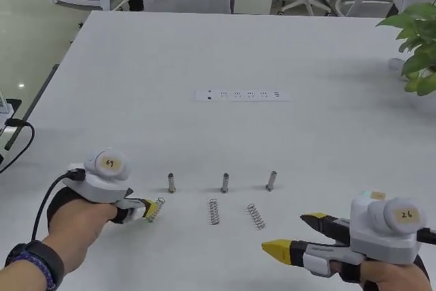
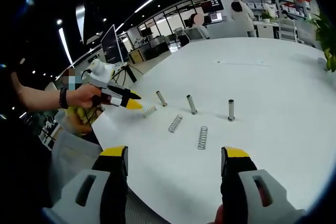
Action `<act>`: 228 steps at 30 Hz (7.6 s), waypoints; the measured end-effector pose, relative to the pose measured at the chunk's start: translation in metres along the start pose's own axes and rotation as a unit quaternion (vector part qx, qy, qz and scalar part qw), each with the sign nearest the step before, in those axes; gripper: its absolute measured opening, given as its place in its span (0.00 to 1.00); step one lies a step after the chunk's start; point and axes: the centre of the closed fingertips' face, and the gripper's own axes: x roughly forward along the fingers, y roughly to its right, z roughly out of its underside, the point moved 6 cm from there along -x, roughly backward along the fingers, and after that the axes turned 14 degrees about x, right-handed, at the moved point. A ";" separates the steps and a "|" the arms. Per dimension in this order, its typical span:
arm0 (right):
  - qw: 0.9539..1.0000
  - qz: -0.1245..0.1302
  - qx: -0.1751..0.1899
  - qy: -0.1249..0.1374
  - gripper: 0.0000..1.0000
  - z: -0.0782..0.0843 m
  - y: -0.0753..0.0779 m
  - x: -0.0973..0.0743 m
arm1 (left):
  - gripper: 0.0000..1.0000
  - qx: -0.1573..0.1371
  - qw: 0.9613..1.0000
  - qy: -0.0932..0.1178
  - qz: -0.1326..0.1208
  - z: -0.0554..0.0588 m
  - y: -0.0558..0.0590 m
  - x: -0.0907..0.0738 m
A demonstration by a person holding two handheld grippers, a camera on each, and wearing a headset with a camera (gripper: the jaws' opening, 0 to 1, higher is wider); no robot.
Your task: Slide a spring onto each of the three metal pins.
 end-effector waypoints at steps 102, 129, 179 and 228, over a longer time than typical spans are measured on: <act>1.000 0.012 0.005 -0.006 0.71 0.007 0.006 -0.009 | 0.03 -0.032 0.997 -0.057 0.048 0.015 0.023 0.037; 1.000 -0.008 -0.003 -0.016 0.69 0.007 -0.006 0.002 | 0.02 -0.031 0.998 -0.031 0.044 0.016 0.024 0.006; 0.996 -0.078 0.031 -0.015 0.59 0.008 -0.026 0.037 | 0.02 0.031 0.995 0.040 0.085 -0.019 0.088 -0.038; 0.984 -0.158 0.076 -0.025 0.14 0.001 -0.065 0.068 | 0.02 0.120 0.978 0.093 0.143 -0.047 0.156 -0.047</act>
